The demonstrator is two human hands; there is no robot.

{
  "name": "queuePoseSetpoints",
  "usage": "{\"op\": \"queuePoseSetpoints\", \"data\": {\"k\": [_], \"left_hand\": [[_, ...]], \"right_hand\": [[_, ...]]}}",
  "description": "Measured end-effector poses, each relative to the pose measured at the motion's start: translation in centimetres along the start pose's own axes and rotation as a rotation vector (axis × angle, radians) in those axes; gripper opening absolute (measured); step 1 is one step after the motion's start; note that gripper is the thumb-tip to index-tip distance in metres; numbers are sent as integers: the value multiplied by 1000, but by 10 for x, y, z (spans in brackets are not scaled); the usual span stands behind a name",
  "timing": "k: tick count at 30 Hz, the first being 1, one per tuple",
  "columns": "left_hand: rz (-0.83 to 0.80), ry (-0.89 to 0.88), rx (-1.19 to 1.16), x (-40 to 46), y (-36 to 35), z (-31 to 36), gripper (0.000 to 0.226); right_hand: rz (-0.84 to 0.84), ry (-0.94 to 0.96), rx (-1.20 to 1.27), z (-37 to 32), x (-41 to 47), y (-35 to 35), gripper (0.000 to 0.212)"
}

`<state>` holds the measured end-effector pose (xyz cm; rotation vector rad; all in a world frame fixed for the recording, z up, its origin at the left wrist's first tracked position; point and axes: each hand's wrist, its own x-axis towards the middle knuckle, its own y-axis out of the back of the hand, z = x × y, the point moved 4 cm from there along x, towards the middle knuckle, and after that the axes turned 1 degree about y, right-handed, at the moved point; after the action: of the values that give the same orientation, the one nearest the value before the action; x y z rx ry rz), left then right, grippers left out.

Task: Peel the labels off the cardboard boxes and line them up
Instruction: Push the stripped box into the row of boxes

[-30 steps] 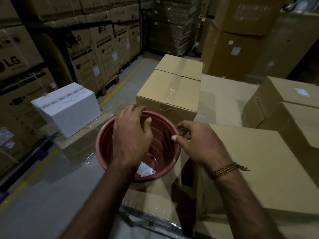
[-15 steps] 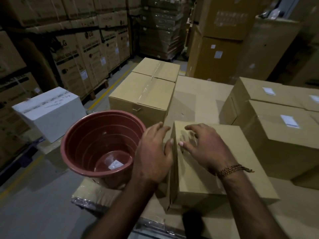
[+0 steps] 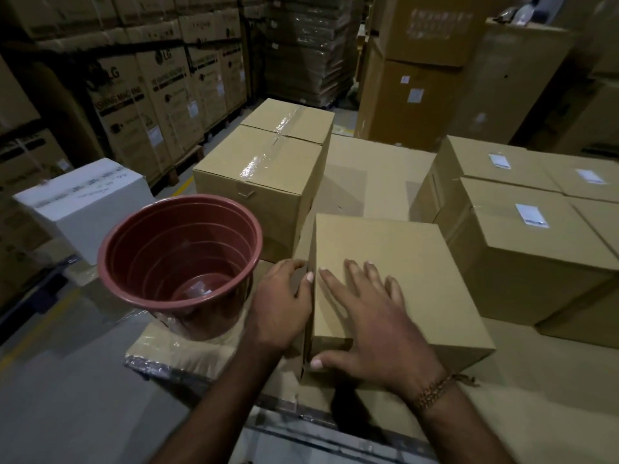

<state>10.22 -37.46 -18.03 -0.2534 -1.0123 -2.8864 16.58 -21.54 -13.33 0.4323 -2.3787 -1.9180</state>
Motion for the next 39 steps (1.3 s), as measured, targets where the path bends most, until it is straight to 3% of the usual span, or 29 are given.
{"op": "queuePoseSetpoints", "data": {"k": [5,10,13,18,25,31,39], "left_hand": [[-45,119,-56,-6,-3,-8,42],[-62,208,-78,-13,-8,-19,46],[-98,260,-84,-19,-12,-25,46],[-144,302,-61,-23,-23,-35,54],[-198,334,-246,-22,-21,-19,62],[-69,122,-182,-12,-8,18,52],[-147,-96,-53,-11,-23,30,62]], "right_hand": [[95,107,-173,-8,-9,-17,83],[75,70,-212,-6,-12,-24,58],[147,31,-181,5,-15,-18,49],[315,-49,33,36,-28,8,44],[642,-81,399,66,-59,18,44],[802,-116,567,86,-68,4,46],[875,-268,464,129,-72,-8,45]]}}
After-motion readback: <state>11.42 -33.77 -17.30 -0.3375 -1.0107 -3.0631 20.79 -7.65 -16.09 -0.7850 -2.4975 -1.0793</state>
